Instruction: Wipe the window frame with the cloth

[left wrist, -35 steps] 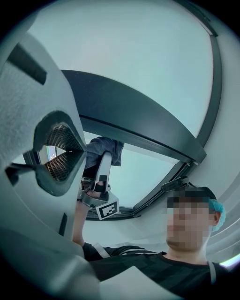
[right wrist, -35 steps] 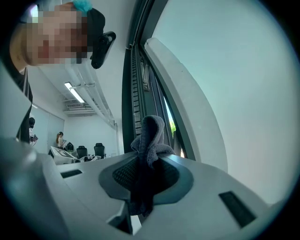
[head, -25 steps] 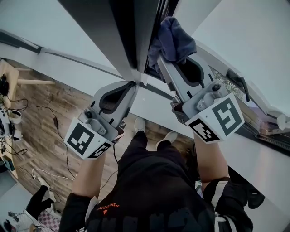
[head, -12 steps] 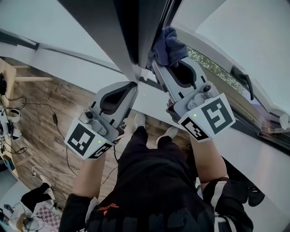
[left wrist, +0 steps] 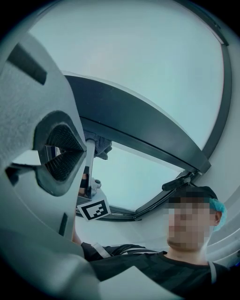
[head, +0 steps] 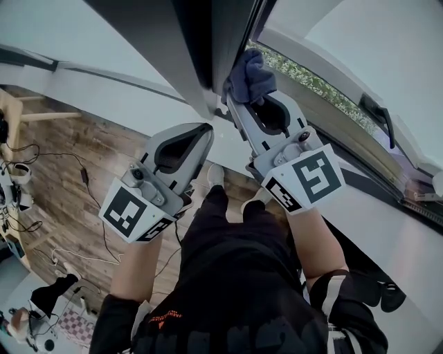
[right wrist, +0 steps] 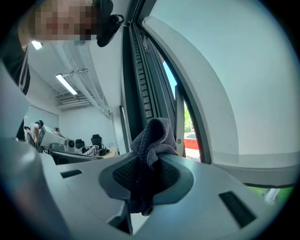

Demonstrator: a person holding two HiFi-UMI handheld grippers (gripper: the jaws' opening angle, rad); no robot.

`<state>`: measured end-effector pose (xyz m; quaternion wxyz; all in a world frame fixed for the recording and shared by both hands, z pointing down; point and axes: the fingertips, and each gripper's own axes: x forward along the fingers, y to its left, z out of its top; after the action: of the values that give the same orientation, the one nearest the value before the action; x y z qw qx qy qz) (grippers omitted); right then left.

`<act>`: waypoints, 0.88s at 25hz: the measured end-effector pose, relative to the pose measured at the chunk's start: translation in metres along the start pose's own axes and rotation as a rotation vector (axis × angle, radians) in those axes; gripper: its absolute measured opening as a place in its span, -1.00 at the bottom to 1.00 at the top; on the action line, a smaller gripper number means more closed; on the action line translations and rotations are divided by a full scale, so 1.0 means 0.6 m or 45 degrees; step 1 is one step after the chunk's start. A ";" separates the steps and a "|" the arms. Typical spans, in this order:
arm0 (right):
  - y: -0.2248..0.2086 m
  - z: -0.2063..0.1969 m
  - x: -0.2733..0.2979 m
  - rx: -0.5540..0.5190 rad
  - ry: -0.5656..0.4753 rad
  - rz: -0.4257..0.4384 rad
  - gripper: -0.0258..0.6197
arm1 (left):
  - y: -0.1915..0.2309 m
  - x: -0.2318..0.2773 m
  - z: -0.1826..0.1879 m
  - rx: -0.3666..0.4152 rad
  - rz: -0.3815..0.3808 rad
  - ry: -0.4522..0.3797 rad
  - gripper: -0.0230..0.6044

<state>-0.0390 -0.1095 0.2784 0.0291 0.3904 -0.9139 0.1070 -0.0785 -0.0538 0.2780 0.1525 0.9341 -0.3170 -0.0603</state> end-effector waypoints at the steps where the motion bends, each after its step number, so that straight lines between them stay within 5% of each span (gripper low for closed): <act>1: -0.002 -0.007 0.000 0.001 0.006 -0.004 -0.73 | 0.000 0.000 -0.003 -0.003 0.001 0.004 -0.86; 22: -0.025 -0.149 0.025 0.115 0.176 -0.135 -0.73 | 0.006 -0.007 -0.067 -0.056 -0.029 0.077 -0.86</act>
<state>-0.0414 -0.1105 0.3701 0.0801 0.4308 -0.8821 0.1730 -0.0754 -0.0443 0.3171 0.1816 0.9355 -0.3003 -0.0407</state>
